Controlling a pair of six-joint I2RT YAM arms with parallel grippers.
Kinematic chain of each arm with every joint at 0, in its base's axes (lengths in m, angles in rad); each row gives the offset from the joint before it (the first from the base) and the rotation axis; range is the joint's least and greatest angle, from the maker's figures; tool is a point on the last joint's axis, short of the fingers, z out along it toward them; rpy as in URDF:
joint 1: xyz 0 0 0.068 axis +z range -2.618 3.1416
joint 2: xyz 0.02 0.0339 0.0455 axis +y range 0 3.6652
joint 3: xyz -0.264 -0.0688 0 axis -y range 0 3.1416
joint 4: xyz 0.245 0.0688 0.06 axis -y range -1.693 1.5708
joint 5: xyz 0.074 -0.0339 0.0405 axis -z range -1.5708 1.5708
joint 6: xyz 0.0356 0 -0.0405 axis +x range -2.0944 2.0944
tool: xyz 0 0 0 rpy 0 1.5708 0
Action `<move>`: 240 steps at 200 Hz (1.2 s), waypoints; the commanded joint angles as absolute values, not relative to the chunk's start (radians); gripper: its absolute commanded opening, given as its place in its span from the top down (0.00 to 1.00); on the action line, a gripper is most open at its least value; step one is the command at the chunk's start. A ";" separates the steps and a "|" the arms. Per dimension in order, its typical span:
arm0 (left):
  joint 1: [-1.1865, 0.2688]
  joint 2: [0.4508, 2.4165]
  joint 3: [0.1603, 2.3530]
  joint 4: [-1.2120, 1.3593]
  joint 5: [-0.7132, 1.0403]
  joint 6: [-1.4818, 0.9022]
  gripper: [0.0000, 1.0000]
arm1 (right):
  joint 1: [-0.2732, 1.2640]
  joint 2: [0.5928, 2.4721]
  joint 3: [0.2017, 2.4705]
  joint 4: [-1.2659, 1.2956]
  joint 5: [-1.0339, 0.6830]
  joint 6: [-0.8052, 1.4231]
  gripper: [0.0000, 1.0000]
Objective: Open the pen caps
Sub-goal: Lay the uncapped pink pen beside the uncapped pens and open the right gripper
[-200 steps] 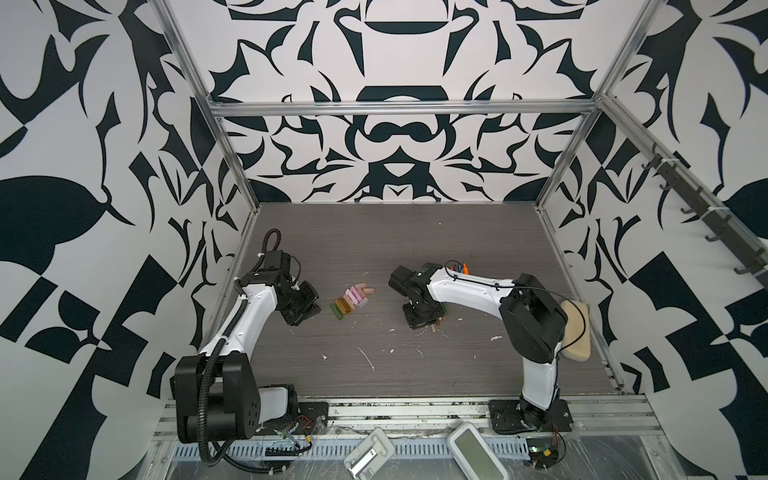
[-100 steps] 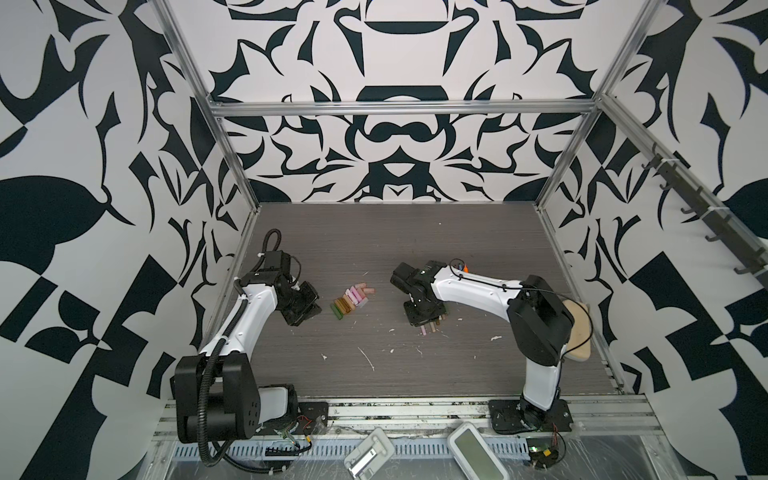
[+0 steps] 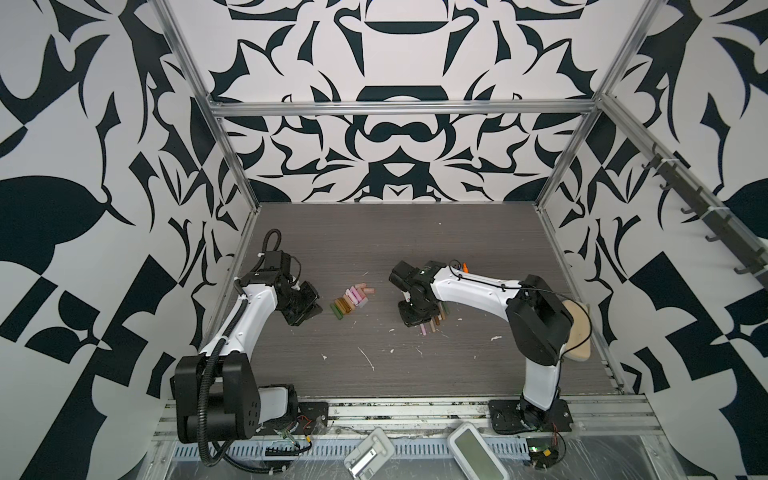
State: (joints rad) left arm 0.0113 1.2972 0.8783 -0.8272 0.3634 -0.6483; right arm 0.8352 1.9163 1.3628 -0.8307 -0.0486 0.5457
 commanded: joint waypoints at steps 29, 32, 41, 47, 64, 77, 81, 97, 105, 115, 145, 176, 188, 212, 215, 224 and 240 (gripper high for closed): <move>0.015 1.282 0.859 -0.862 0.373 -0.641 0.95 | 0.815 1.924 1.343 -0.825 -0.026 0.541 0.87; 0.015 1.282 0.859 -0.862 0.373 -0.641 0.95 | 0.815 1.924 1.342 -0.824 -0.025 0.541 0.87; 0.015 1.282 0.860 -0.863 0.371 -0.641 0.95 | 0.812 1.927 1.340 -0.823 -0.020 0.543 0.87; 0.015 1.282 0.858 -0.863 0.373 -0.640 0.95 | 0.810 1.927 1.338 -0.824 -0.019 0.543 0.87; 0.014 1.282 0.856 -0.862 0.375 -0.640 0.95 | 0.807 1.930 1.335 -0.824 -0.012 0.543 0.86; 0.014 1.282 0.854 -0.862 0.377 -0.640 0.95 | 0.802 1.930 1.333 -0.825 -0.004 0.546 0.86; 0.014 1.282 0.854 -0.861 0.376 -0.640 0.95 | 0.800 1.929 1.333 -0.828 0.000 0.546 0.86; 0.015 1.282 0.850 -0.856 0.382 -0.643 0.95 | 0.796 1.927 1.333 -0.834 0.009 0.549 0.86; 0.015 1.282 0.849 -0.852 0.383 -0.647 0.95 | 0.795 1.927 1.332 -0.836 0.013 0.549 0.86; 0.014 1.282 0.847 -0.849 0.386 -0.650 0.95 | 0.793 1.925 1.331 -0.838 0.015 0.549 0.86; 0.015 1.282 0.845 -0.849 0.386 -0.652 0.95 | 0.789 1.921 1.328 -0.841 0.025 0.549 0.86; 0.014 1.247 0.845 -0.856 0.386 -0.652 0.95 | 0.783 1.922 1.323 -0.846 0.038 0.549 0.86; 0.015 1.244 0.844 -0.857 0.386 -0.653 0.95 | 0.780 1.922 1.322 -0.849 0.041 0.549 0.85; 0.015 1.238 0.842 -0.859 0.386 -0.655 0.95 | 0.775 1.919 1.319 -0.857 0.051 0.546 0.85; 0.014 1.238 0.842 -0.860 0.384 -0.655 0.95 | 0.775 1.919 1.319 -0.857 0.051 0.546 0.85; 0.015 1.236 0.841 -0.861 0.386 -0.655 0.95 | 0.772 1.919 1.319 -0.860 0.054 0.544 0.85; 0.015 1.235 0.840 -0.861 0.387 -0.658 0.95 | 0.768 1.917 1.318 -0.865 0.058 0.542 0.85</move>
State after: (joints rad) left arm 0.0113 1.2518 0.8562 -0.8276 0.3794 -0.6544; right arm 0.7757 1.9404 1.3293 -0.8242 0.0265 0.5457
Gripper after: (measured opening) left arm 0.056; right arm 0.149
